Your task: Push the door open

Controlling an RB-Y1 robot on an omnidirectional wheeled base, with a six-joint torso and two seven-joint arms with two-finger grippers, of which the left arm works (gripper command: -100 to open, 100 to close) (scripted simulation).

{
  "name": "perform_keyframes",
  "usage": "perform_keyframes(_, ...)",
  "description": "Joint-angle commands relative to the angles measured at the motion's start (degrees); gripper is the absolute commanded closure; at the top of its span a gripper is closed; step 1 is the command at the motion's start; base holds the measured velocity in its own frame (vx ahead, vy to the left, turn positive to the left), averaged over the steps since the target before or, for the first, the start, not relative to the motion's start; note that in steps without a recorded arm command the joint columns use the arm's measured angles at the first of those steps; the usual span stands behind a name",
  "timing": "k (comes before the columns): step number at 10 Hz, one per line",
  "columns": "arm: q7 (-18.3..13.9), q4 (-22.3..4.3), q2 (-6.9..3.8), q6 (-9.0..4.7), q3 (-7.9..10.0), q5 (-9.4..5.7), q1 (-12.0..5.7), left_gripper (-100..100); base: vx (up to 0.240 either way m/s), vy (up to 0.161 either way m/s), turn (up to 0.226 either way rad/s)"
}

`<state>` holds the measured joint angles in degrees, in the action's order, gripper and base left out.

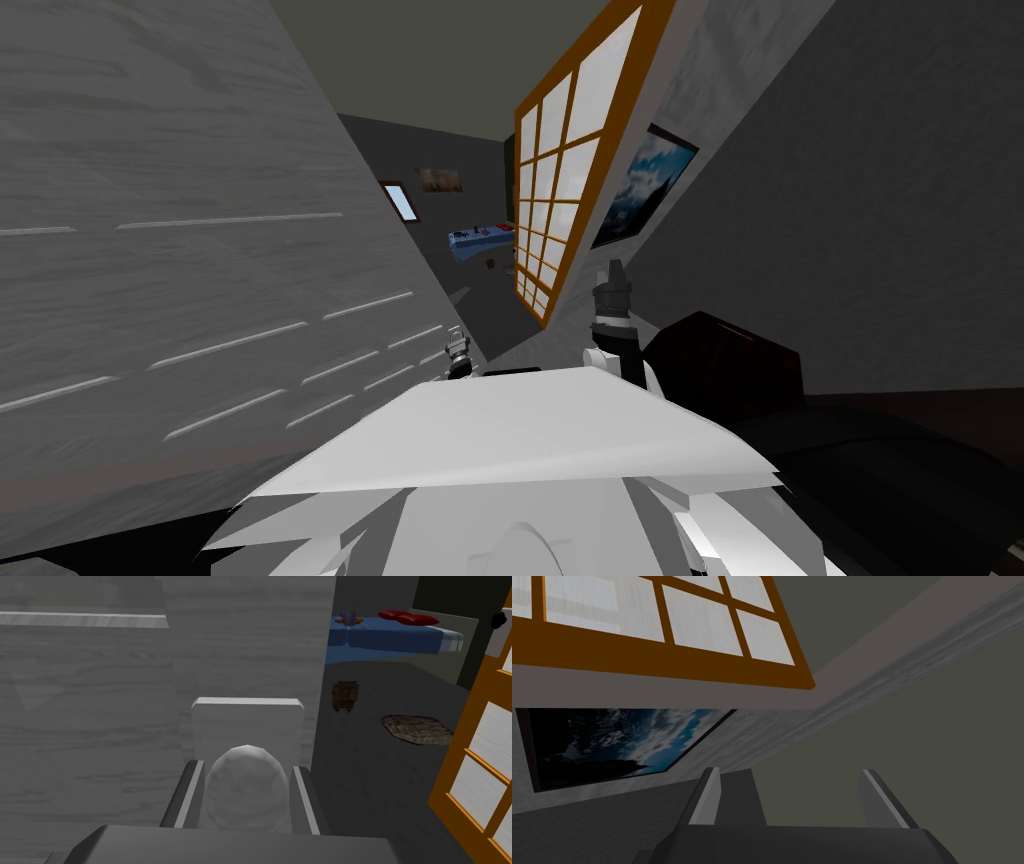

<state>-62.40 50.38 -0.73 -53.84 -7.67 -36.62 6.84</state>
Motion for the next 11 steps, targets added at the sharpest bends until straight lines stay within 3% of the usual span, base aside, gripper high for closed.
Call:
perform_keyframes(1,-0.01,0.08,-0.05,-0.19,0.09,-0.03,-0.01,100,0.0,0.0,0.0)
perform_keyframes(5,0.85,0.87,-1.12,-0.56,3.06,-2.68,0.86,100,0.169,0.025,-0.068)
perform_keyframes(7,0.85,0.87,-1.12,-0.56,3.06,-2.68,0.86,100,0.1,0.026,-0.013)
perform_keyframes(8,1.28,1.31,-1.48,-0.85,4.57,-4.0,1.27,100,0.126,0.03,-0.121)
perform_keyframes(11,1.92,1.97,-1.86,-1.29,6.88,-6.02,1.9,100,0.148,0.035,-0.08)
